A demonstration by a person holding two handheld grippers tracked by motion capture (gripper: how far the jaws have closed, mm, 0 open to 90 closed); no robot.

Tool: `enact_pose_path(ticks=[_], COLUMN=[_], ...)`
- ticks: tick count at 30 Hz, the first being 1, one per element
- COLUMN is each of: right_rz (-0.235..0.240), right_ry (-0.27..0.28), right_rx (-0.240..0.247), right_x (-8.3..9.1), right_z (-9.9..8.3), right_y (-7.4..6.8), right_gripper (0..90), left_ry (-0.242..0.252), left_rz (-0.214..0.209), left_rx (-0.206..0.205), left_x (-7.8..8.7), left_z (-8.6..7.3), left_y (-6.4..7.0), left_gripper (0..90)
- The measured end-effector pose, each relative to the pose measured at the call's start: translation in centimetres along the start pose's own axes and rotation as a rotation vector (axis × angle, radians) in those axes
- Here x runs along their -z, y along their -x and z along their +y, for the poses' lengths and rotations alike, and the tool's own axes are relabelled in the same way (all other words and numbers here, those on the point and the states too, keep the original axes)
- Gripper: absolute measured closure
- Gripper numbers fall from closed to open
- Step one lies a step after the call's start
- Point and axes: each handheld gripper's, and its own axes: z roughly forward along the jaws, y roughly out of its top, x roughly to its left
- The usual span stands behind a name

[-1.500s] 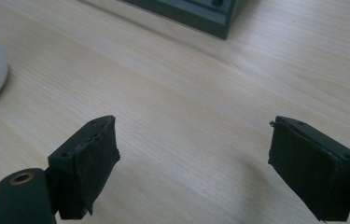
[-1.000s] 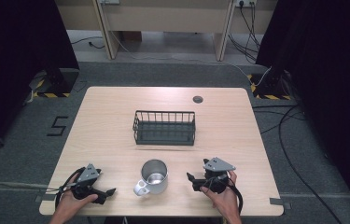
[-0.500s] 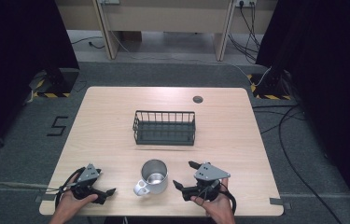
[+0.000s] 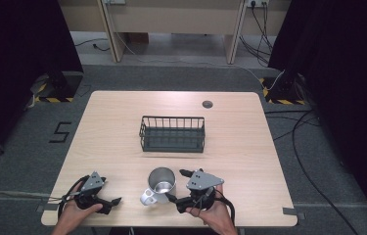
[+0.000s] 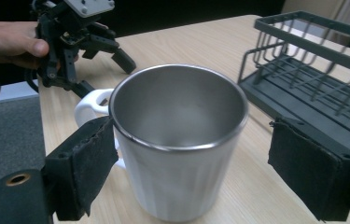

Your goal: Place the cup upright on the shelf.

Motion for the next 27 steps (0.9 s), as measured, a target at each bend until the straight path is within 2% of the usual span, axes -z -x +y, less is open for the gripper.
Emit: enact_pose_path(ticks=[4, 7, 12, 15, 19, 23, 27], right_rz=[0.023, 0.061, 0.075, 0.085, 0.096, 0.119, 0.104], right_ry=[-0.003, 0.022, 0.024, 0.026, 0.021, 0.027, 0.025], right_rx=[0.001, 0.004, 0.011, -0.002, 0.004, -0.019, -0.024], right_x=[-0.8, -1.6, -2.8, -3.4, -4.1, -4.6, -4.8], right_z=[0.0, 0.0, 0.4, 0.5, 0.5, 0.5, 0.5], right_y=[0.1, 0.4, 0.4, 0.5, 0.6, 0.8, 0.5], right_gripper=[15.1, 14.1, 7.6, 5.8, 4.6, 4.1, 5.3], left_ry=[0.000, -0.002, -0.002, -0.001, -0.001, -0.001, -0.001], left_rz=[0.000, -0.001, -0.001, -0.001, -0.001, -0.001, -0.001], left_rx=[0.000, -0.001, -0.002, -0.001, 0.000, -0.001, 0.000], left_x=[0.0, 0.0, 0.0, 0.0, 0.0, 0.0, 0.0], left_z=[0.0, 0.0, 0.0, 0.0, 0.0, 0.0, 0.0], left_y=[0.0, 0.0, 0.0, 0.0, 0.0, 0.0, 0.0], left_gripper=[0.0, 0.0, 0.0, 0.0, 0.0, 0.0, 0.0])
